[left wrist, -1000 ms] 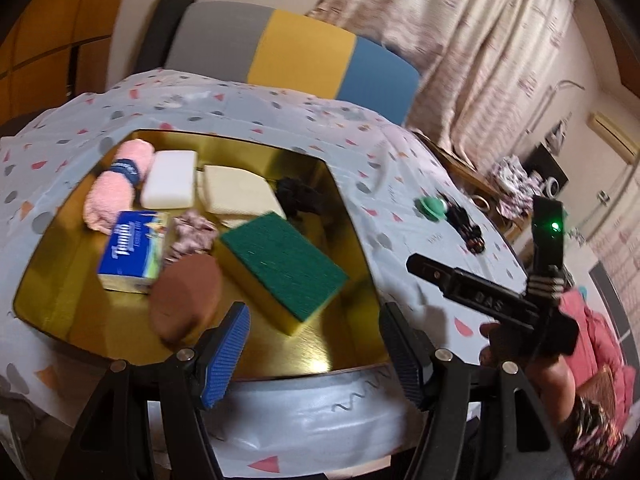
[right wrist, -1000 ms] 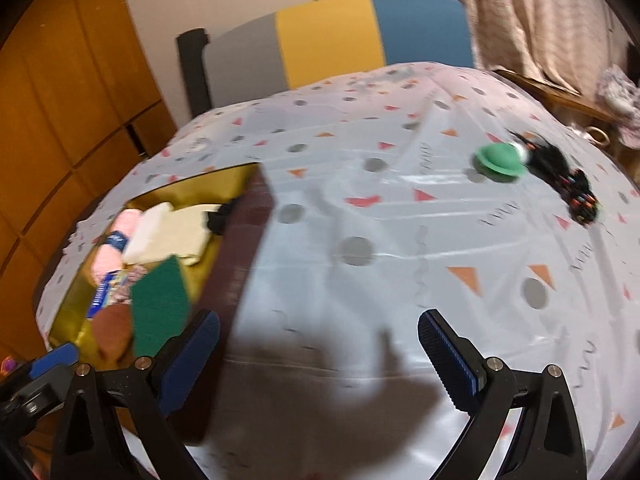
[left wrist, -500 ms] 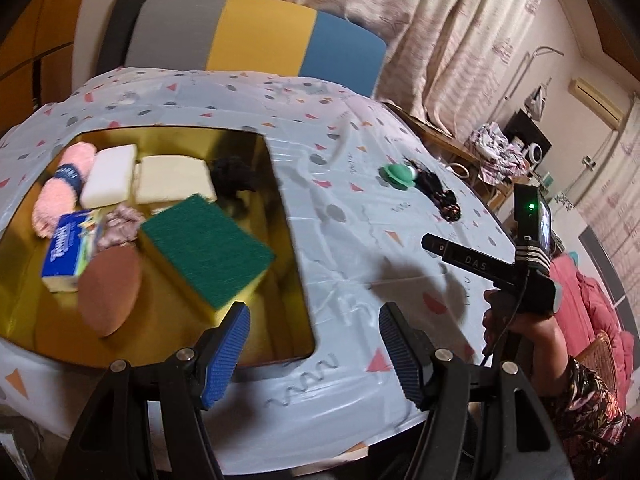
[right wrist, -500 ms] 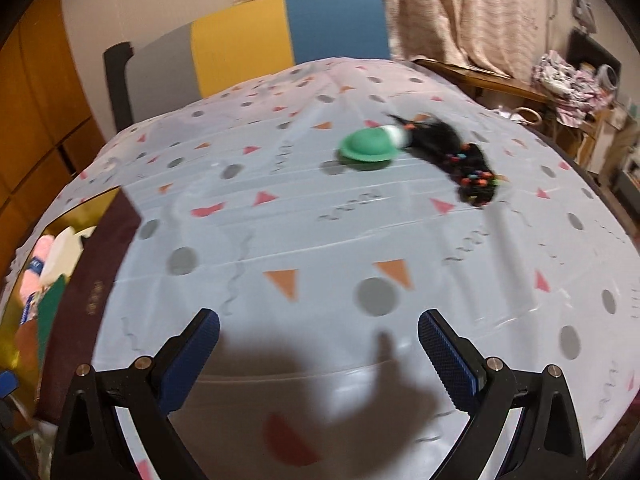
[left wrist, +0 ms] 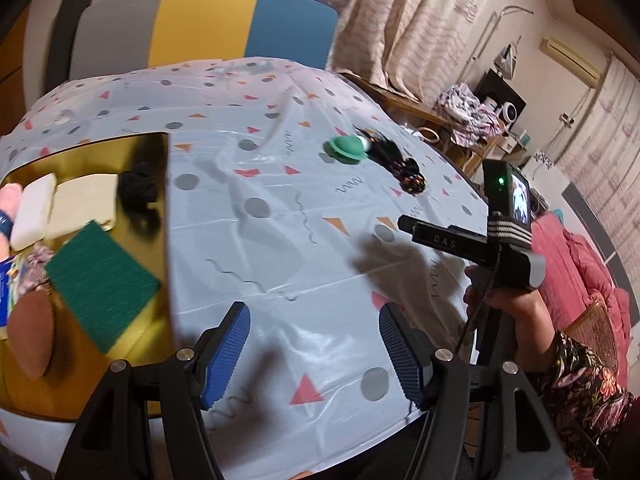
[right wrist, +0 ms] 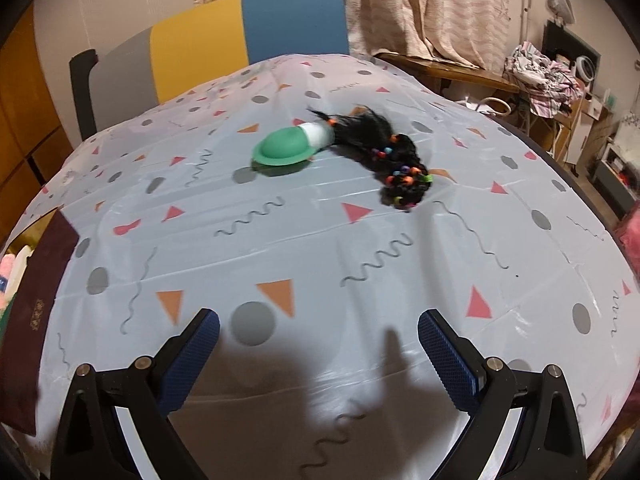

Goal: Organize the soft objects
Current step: 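Move the right tool to the black beaded hair piece and grasp it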

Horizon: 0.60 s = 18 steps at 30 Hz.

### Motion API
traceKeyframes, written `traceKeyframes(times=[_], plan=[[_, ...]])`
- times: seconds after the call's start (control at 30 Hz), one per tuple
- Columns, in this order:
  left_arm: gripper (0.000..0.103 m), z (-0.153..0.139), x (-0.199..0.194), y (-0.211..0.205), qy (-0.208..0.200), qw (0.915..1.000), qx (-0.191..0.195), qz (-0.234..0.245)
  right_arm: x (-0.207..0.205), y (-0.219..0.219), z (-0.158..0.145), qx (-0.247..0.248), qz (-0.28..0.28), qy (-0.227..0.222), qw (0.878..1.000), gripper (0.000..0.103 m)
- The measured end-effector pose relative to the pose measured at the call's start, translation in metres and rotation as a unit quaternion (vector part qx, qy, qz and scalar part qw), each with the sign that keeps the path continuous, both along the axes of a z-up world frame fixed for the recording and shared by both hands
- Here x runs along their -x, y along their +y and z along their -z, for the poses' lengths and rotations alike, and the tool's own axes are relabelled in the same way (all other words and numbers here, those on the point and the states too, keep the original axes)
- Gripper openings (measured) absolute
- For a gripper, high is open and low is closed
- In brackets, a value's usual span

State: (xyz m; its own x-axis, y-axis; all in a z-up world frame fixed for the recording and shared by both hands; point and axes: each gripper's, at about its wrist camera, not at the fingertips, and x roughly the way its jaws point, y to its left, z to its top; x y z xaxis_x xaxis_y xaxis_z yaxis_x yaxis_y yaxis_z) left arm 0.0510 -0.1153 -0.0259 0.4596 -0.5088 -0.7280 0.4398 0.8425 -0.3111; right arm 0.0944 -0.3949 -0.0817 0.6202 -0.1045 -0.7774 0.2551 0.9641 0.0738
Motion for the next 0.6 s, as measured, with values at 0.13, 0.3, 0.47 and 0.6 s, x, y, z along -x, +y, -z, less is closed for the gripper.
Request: traceKeyframes(times=[0.13, 0.3, 0.47, 0.6], plan=[[0.067, 0.001, -0.005, -0.016, 0.004, 0.9999, -0.001, 0.015, -0.006, -0.017, 0.002, 0.005, 0.004, 0.002, 1.0, 0.1], [0.067, 0.0, -0.005, -0.031, 0.003, 0.9995, -0.003, 0.033, -0.039, -0.055, -0.003, 0.017, 0.02, 0.001, 1.0, 0.099], [0.067, 0.003, -0.004, -0.037, 0.008, 0.9992, -0.008, 0.038, -0.084, -0.099, -0.016, -0.007, 0.064, -0.017, 0.998, 0.096], [0.067, 0.008, -0.007, -0.037, 0.02, 0.9992, -0.013, 0.033, -0.122, -0.112, -0.011, -0.003, 0.069, -0.016, 0.997, 0.087]])
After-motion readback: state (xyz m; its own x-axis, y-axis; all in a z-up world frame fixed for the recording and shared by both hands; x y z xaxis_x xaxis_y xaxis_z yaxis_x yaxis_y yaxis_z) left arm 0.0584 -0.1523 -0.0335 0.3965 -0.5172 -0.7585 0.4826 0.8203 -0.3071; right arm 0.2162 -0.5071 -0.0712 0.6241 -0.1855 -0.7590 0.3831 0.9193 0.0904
